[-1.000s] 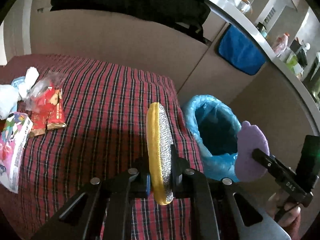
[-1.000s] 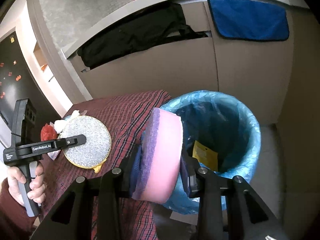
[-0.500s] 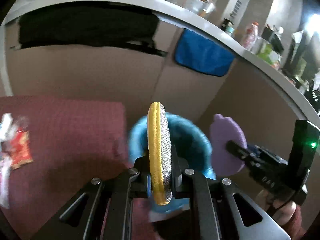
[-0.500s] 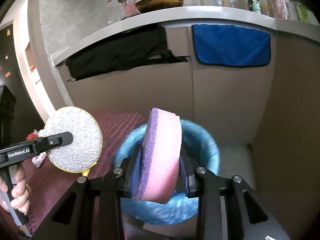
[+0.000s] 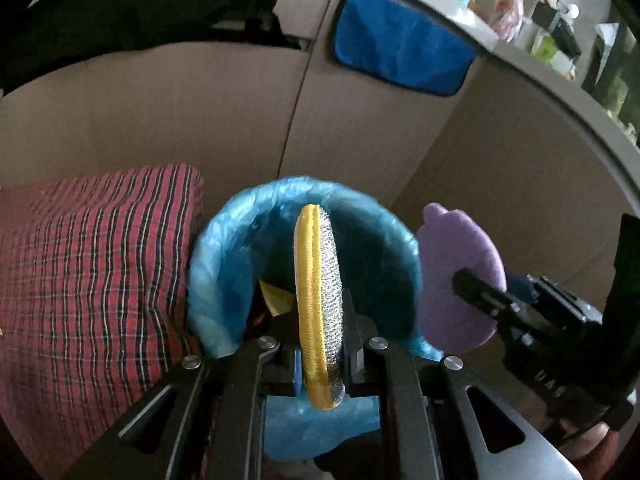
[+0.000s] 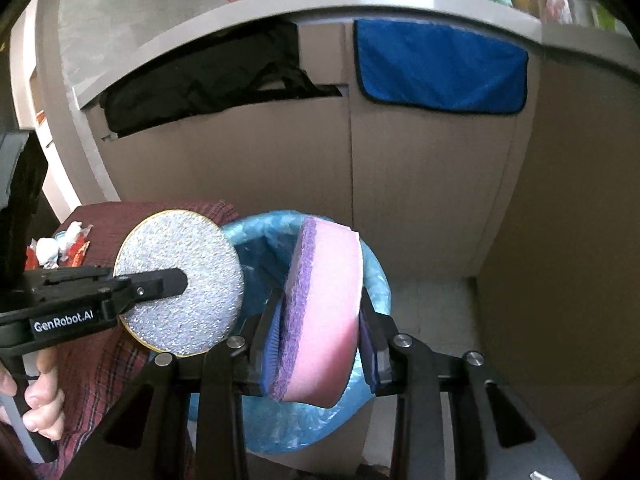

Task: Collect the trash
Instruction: 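Carry the sponge and lid over the blue bin and open both tools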

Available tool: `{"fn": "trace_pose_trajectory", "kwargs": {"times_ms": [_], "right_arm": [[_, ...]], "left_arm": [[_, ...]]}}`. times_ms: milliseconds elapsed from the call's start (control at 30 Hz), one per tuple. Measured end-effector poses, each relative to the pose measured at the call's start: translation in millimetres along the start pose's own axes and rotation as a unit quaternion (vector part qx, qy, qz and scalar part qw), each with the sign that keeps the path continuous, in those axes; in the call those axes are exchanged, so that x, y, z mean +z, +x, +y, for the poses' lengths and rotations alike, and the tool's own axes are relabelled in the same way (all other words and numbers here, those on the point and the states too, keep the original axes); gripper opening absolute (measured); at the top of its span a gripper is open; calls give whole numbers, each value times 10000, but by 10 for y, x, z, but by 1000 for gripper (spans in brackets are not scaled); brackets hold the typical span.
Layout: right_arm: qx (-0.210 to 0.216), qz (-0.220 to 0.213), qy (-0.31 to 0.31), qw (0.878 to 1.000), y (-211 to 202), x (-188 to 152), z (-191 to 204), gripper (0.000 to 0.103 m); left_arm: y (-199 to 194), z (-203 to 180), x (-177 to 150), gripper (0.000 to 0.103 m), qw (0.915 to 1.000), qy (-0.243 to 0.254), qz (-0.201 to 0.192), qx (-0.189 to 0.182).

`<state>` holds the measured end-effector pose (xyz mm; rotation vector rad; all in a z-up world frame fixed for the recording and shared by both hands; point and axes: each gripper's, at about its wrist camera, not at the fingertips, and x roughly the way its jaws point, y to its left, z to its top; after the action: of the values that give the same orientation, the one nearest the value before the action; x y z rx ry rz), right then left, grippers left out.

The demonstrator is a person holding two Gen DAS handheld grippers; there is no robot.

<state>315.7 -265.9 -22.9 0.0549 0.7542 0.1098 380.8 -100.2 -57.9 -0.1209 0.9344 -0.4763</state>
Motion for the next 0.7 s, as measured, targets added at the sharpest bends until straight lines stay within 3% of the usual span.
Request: {"fn": "trace_pose_trajectory", "kwargs": {"times_ms": [200,467,700], "right_arm": [[215,188,285,9992,181,-51,-144,31],[328,202,313,9988,264,-31,-133,31],[313,275,409,9983,338,-47,-107,32]], "left_arm": [[188,120,-61,14,9994,128,202,264],[257,257,-78,16,9991,1,296,302],[256,299,-75,27,9986,-74,351,391]]}}
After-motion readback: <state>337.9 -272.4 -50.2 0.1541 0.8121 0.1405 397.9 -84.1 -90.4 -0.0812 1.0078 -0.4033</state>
